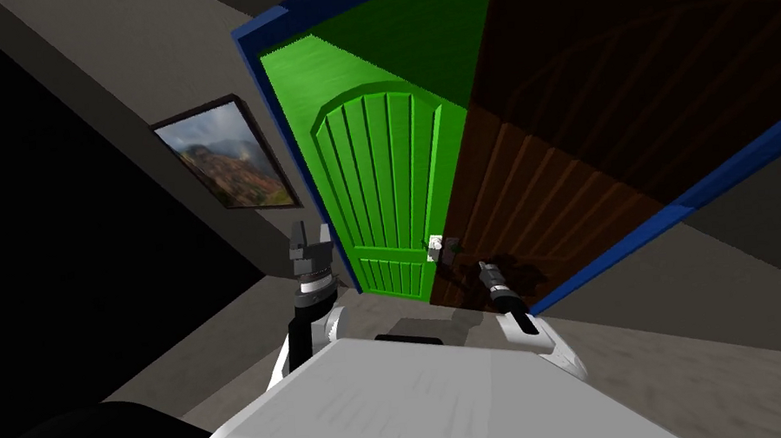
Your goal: Pull the door open
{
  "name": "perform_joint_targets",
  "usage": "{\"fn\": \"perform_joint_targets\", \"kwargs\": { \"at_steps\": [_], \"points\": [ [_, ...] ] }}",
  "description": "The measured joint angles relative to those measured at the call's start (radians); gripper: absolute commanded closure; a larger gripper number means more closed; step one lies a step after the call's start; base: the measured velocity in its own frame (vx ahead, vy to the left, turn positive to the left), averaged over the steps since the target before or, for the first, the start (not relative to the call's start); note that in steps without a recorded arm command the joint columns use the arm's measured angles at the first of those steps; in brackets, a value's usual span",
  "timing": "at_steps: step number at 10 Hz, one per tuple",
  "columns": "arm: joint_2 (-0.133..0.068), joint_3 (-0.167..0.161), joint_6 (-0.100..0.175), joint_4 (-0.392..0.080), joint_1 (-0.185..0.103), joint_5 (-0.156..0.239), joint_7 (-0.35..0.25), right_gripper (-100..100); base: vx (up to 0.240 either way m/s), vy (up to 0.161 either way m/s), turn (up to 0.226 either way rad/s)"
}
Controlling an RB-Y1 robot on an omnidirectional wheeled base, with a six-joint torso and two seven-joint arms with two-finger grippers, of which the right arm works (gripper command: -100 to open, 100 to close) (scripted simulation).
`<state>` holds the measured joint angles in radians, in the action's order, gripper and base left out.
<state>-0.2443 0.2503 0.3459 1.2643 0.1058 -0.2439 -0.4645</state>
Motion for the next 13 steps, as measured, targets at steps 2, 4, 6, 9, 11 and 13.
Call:
{"fn": "perform_joint_targets", "kwargs": {
  "at_steps": [2,4,6,9,11,13],
  "points": [
    [-0.001,-0.022,-0.001,0.024,0.009,-0.004,-0.016,-100,-0.191,0.099,0.082],
    [0.008,-0.038,0.003,0.028,0.0,-0.011,-0.021,-100,-0.059,0.014,-0.088],
    [-0.006,-0.004,-0.006,0.011,0.016,-0.005,-0.015,-100,-0.019,-0.091,-0.167],
    [-0.017,0.034,-0.016,-0.006,0.029,0.001,-0.003,-100,0.12,-0.065,-0.024],
    [-0.017,0.04,-0.013,-0.018,0.019,0.003,0.003,-100,0.182,0.021,0.079],
    [-0.01,0.028,-0.008,-0.02,0.002,0.002,0.005,-100,0.193,0.053,0.111]
  ]
}}
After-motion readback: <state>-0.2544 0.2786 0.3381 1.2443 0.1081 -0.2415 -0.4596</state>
